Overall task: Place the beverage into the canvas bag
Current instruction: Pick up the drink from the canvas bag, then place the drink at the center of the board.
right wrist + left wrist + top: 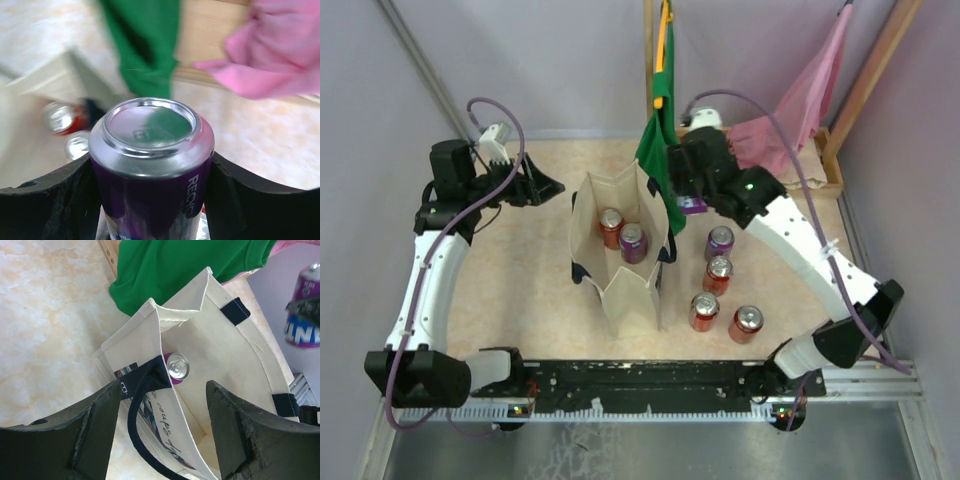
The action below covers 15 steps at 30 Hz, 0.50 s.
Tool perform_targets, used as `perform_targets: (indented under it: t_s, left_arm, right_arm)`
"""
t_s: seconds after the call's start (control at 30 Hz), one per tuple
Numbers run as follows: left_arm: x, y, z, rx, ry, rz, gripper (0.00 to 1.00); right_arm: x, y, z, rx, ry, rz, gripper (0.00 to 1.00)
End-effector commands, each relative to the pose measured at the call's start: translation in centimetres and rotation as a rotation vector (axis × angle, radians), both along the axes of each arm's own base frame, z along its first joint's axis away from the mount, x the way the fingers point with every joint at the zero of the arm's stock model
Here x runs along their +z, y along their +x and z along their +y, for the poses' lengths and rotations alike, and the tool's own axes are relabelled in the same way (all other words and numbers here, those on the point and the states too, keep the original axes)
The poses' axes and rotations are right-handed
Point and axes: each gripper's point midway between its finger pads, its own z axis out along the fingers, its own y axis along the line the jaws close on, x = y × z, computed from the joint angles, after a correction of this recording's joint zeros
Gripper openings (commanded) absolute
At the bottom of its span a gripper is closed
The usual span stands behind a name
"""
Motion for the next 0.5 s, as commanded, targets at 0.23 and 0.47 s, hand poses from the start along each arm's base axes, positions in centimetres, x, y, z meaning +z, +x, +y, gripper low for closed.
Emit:
perform_targets:
  t_s: [0.23,0.47]
  left_arm:
    - [0.9,-0.7,-0.1,-0.024,0.010,-0.037,0.74]
    - [1.0,-1.6,0.2,-0.016,0.028,-0.040,0.74]
  right_arm:
    - [2.8,0.3,-8.8,-0.270,0.032,0.019,0.00]
    - [-3.5,1.4,-11.3,-0.359,0.039,0.173,0.00]
